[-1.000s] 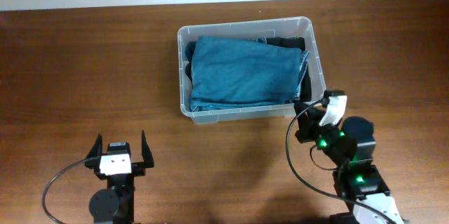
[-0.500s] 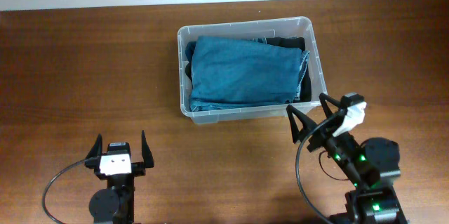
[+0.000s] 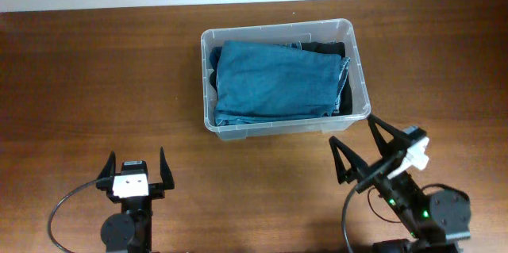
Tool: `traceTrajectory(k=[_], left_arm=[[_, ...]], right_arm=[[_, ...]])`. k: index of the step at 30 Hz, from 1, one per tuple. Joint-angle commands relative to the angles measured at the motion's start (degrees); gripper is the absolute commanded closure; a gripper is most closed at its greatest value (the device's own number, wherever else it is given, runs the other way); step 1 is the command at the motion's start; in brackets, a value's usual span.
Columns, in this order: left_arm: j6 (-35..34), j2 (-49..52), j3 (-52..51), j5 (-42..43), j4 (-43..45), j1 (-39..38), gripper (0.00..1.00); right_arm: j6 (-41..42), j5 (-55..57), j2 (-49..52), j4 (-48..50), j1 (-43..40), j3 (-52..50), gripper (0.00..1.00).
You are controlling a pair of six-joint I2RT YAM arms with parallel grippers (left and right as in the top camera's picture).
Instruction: Pack container
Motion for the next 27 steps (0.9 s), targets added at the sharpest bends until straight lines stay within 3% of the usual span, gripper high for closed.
traceTrajectory(k=[1, 14, 27], left_arm=[[0.9, -0.5, -0.3, 0.2, 0.0, -0.3, 0.00], [0.9, -0.5, -0.3, 0.2, 0.0, -0.3, 0.01], [0.9, -0.5, -0.3, 0.2, 0.0, -0.3, 0.01]], right_arm=[[-0.4, -0.9, -5.0, -0.5, -0.4, 1.0, 0.02], [-0.4, -3.0, -16.9, -7.1, -0.4, 1.0, 0.01], [-0.4, -6.7, -17.2, -8.2, -0.4, 1.0, 0.02]])
